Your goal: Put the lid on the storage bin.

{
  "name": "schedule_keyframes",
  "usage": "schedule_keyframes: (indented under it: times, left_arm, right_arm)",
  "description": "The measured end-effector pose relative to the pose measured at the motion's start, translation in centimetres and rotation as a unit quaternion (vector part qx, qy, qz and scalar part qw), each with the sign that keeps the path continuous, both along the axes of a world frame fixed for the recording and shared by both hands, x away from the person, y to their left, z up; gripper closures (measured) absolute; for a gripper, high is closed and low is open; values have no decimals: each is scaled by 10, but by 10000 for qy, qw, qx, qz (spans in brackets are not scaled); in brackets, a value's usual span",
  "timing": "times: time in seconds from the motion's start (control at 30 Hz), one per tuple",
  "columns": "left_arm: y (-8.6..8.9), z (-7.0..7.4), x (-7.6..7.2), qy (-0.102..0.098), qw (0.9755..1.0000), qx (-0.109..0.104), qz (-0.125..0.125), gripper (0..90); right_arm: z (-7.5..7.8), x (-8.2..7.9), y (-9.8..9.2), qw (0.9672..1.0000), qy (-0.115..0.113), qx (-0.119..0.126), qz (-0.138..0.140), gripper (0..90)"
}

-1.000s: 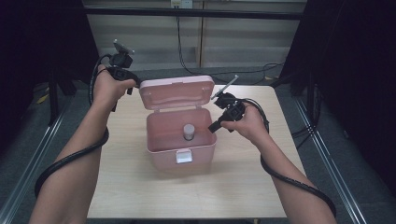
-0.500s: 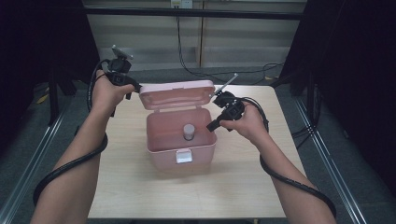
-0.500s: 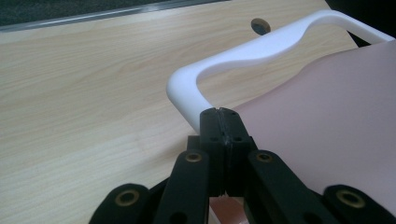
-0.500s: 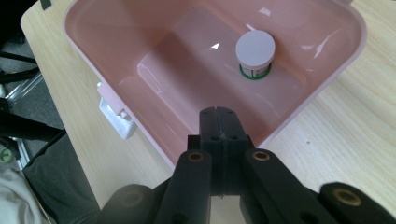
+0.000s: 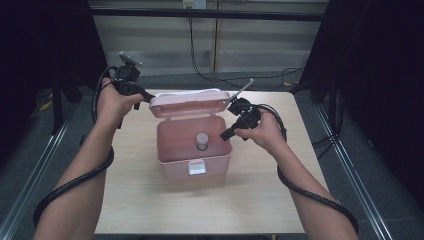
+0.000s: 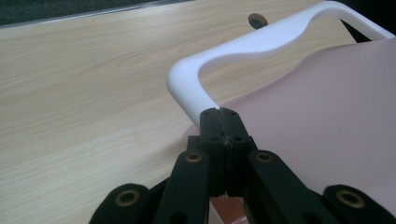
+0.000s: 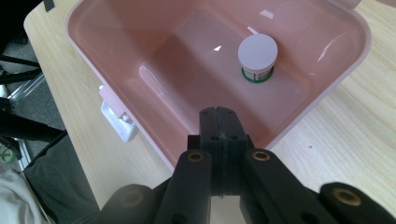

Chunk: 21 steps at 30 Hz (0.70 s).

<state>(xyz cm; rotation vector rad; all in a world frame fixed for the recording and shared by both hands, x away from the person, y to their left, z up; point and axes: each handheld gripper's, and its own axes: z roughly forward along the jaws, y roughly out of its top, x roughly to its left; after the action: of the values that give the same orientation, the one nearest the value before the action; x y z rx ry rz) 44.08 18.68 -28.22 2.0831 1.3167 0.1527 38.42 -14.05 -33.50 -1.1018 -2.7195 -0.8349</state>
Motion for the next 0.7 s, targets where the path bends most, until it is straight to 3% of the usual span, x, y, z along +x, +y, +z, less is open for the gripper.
schedule_keyframes:
  times: [0.53, 0.6, 0.7]
  left_arm:
    - [-5, -4, -3, 32, 10000, 81, -32, 895]
    - [-4, -4, -4, 32, 10000, 71, -49, 894]
    - [-2, -5, -5, -23, 10000, 54, 52, 876]
  right_arm:
    - [2, -1, -2, 10000, -14, 50, 16, 900]
    - [1, -1, -2, 10000, -13, -42, 37, 900]
    - [-3, -2, -3, 10000, 22, 87, 30, 900]
